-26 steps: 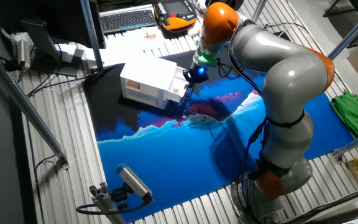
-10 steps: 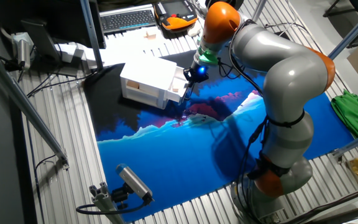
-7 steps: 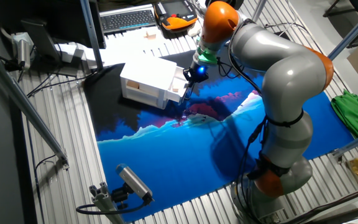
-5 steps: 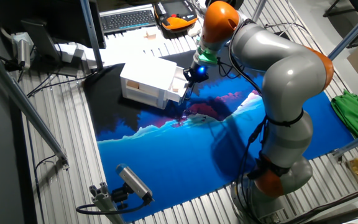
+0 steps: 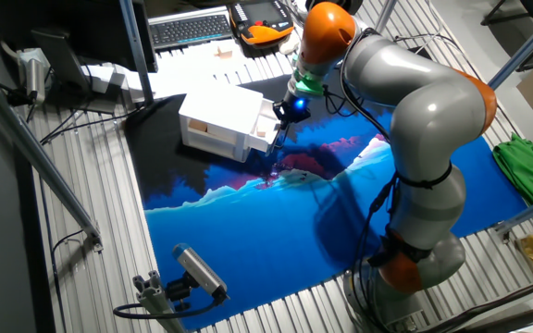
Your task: Use the gripper to push and close the drawer
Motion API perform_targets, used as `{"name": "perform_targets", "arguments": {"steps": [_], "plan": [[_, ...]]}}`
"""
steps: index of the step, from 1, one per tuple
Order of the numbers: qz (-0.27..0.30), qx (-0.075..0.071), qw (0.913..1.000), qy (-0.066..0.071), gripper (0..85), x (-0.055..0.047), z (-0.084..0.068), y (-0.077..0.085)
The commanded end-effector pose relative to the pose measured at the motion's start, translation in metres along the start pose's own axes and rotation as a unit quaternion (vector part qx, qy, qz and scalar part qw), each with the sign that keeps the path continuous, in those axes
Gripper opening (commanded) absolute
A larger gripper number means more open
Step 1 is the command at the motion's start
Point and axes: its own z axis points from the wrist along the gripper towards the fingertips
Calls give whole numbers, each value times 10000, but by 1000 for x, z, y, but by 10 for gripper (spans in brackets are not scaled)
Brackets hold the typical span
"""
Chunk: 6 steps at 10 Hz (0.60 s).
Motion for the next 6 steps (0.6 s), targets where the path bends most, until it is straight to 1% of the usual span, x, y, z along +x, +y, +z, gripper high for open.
{"name": "perform_targets", "arguments": {"steps": [1,2,6], "plan": [[1,-9,10000,3,0,1,2,0],[-5,-39,10000,12,0,0,3,0],[15,-4,10000,0,0,1,2,0]]}}
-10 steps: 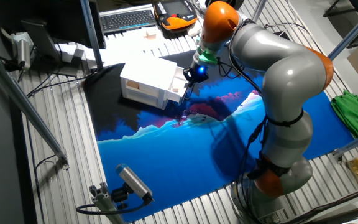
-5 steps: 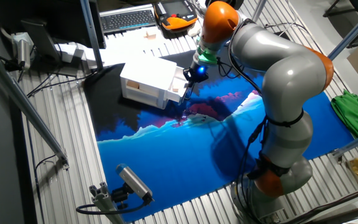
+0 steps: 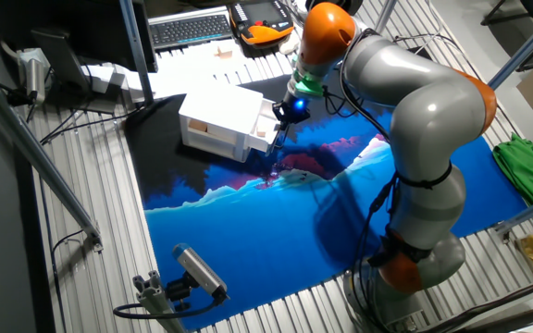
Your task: Use the gripper to push and close the drawer
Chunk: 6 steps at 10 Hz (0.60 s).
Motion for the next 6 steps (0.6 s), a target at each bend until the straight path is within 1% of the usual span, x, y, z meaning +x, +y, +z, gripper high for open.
{"name": "perform_targets", "arguments": {"steps": [1,6], "plan": [[-7,14,10000,-3,0,0,0,0],[-23,24,10000,-5,0,0,0,0]]}}
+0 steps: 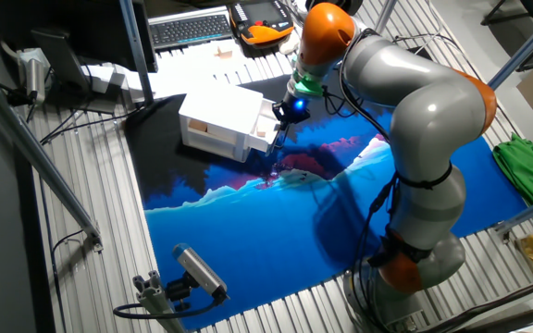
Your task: Use the gripper to push and close the drawer
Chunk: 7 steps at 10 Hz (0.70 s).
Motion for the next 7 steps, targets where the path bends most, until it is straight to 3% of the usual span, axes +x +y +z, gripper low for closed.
{"name": "perform_targets", "arguments": {"steps": [1,3,5,7], "plan": [[7,0,10000,-1,0,0,0,0],[6,23,10000,-7,0,0,0,0],[-143,235,9996,62,0,0,0,0],[-336,265,9990,142,0,0,0,0]]}}
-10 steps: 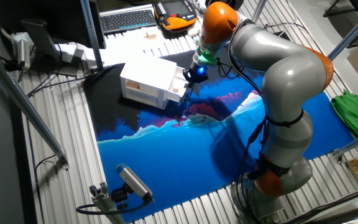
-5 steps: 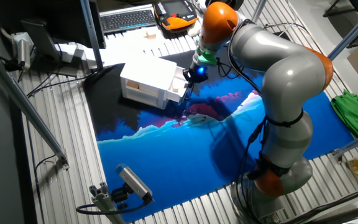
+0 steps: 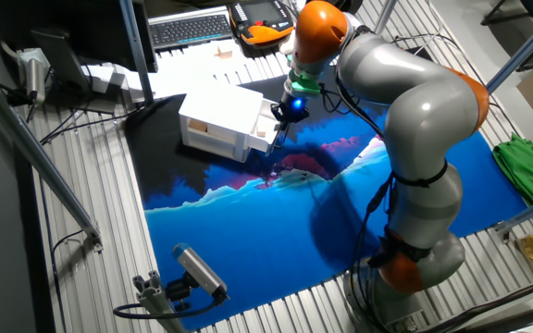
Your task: Use the gripper to push and close the drawer
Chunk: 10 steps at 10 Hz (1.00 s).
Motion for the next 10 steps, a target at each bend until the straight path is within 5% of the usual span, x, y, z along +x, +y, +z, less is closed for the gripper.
{"name": "perform_targets", "arguments": {"steps": [1,3,5,7,10], "plan": [[-53,-34,10000,-16,0,0,0,0],[-109,-195,9997,-71,0,0,0,0],[32,-568,9983,-157,0,0,0,0],[-183,-662,9971,-314,0,0,0,0],[-378,-925,9945,-302,0,0,0,0]]}}
